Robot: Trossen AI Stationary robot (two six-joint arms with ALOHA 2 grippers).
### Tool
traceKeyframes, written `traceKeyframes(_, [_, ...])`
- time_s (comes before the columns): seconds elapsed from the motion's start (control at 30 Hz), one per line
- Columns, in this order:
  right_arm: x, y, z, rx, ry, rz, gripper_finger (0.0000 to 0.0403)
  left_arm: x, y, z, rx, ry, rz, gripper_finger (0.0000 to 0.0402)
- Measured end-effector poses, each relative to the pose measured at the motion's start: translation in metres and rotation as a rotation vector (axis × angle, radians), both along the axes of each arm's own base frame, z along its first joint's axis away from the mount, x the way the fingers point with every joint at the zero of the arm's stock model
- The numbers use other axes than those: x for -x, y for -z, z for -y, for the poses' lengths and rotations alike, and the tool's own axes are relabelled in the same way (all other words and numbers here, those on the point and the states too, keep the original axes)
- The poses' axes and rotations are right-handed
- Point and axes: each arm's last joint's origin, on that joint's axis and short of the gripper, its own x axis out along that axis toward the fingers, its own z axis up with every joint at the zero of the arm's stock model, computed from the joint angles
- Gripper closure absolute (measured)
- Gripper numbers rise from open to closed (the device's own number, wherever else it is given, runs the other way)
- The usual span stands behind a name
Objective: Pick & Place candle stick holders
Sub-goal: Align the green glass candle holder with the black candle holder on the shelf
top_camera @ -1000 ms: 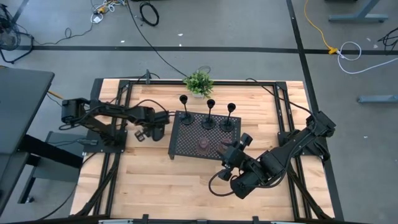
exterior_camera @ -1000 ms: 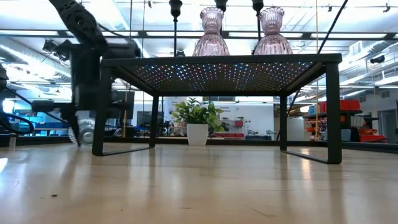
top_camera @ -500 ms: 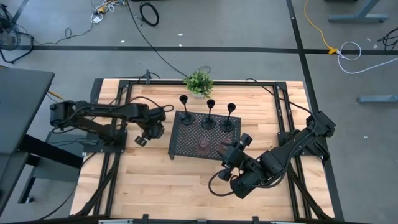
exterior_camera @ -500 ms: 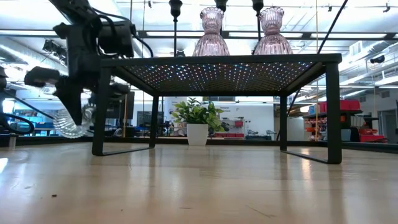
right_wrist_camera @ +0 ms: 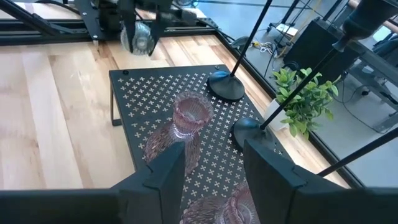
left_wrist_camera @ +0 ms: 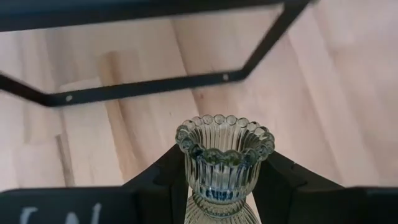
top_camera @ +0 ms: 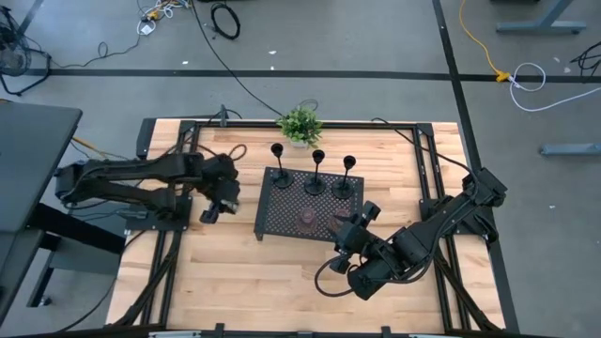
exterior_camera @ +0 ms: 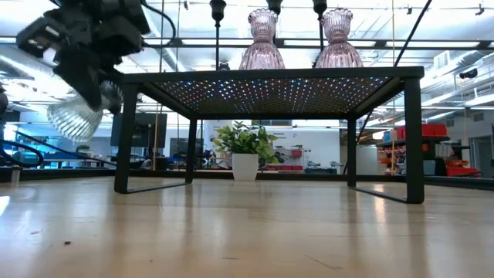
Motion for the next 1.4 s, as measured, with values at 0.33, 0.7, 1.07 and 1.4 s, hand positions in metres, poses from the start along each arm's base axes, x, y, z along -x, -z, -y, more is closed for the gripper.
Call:
traceKeyframes(0.33, [0.000, 0.000, 0.000, 0.006, -0.005, -0.005, 0.0241, 0.025, -0.046, 0.012, 0.146, -0.010, 0.367, 0.0265])
traceKeyframes(0.7, [0.000, 0.000, 0.000, 0.012, -0.010, -0.010, 0.0241, 0.041, -0.090, 0.028, 0.163, 0.017, 0.785, 0.0265])
traceKeyframes(1.07, [0.000, 0.000, 0.000, 0.024, -0.019, -0.020, 0.0241, 0.011, -0.095, 0.044, 0.151, -0.056, 0.889, 0.0265])
traceKeyframes(1.4, [0.000, 0.000, 0.000, 0.029, -0.024, -0.024, 0.0240, -0.027, -0.087, 0.078, 0.130, 0.016, 0.949, 0.0265])
